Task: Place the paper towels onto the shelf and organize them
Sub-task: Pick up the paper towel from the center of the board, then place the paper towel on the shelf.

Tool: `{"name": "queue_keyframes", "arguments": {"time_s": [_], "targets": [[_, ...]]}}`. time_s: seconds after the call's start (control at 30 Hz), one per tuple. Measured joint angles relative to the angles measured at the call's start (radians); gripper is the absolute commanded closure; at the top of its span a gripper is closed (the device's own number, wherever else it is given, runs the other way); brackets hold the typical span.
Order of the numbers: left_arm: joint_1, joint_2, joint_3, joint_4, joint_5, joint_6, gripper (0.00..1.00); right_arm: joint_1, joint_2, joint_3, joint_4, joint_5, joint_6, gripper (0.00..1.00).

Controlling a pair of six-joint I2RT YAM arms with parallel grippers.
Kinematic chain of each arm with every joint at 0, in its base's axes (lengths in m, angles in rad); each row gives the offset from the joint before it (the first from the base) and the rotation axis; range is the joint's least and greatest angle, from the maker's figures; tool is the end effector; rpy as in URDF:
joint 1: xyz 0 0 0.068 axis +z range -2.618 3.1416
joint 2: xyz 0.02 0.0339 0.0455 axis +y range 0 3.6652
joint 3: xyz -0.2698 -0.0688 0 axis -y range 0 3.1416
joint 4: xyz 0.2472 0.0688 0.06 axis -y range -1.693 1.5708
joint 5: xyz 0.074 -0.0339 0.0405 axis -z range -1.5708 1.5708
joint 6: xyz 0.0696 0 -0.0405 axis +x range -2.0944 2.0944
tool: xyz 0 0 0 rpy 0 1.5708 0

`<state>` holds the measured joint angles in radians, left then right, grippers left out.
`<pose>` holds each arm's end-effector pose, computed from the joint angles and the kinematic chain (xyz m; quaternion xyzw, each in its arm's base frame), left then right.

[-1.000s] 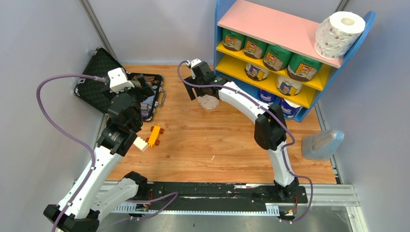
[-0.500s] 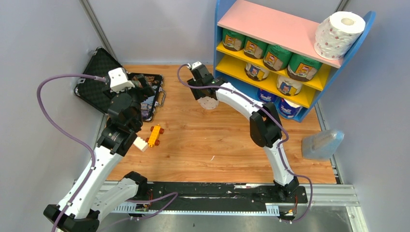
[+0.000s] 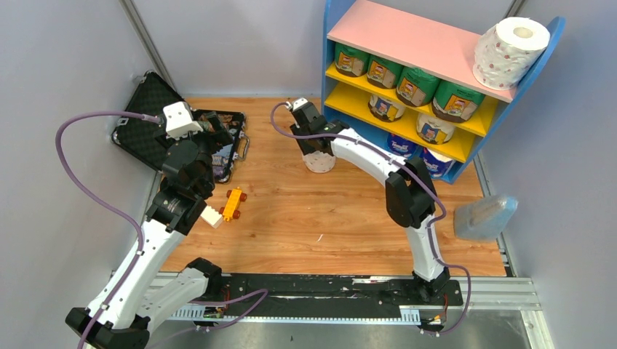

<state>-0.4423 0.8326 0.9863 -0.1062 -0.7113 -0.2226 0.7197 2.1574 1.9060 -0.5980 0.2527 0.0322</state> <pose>0.2003 -0.0446 0.4162 -0.1796 0.6707 0.0057 0.7197 0.4003 0.3278 0.2286 -0.2709 0.8889 0.0189 0.3689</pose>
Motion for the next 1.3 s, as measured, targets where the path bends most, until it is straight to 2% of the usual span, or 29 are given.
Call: {"name": "queue_keyframes", "arguments": {"time_s": [0.27,0.5,0.67,0.87,1.1,1.3], "targets": [[0.0,0.0,0.0,0.0,0.0,0.0,0.0,0.014,-0.197,-0.093,-0.058,0.005,0.0,0.8],[0.0,0.003,0.0,0.0,0.0,0.0,0.0,0.017,-0.39,-0.085,-0.1,0.051,-0.009,0.77],[0.0,0.004,0.0,0.0,0.0,0.0,0.0,0.017,-0.453,0.037,-0.166,0.12,-0.058,0.75],[0.0,0.019,0.0,0.0,0.003,-0.003,0.0,0.011,-0.496,0.2,-0.188,0.238,-0.135,0.77],[0.0,0.037,0.0,-0.001,0.005,-0.006,0.0,-0.029,-0.506,0.401,-0.192,0.317,-0.234,0.76],[0.0,0.039,0.0,-0.001,0.005,-0.007,0.0,-0.096,-0.506,0.485,-0.177,0.349,-0.315,0.75]]}}
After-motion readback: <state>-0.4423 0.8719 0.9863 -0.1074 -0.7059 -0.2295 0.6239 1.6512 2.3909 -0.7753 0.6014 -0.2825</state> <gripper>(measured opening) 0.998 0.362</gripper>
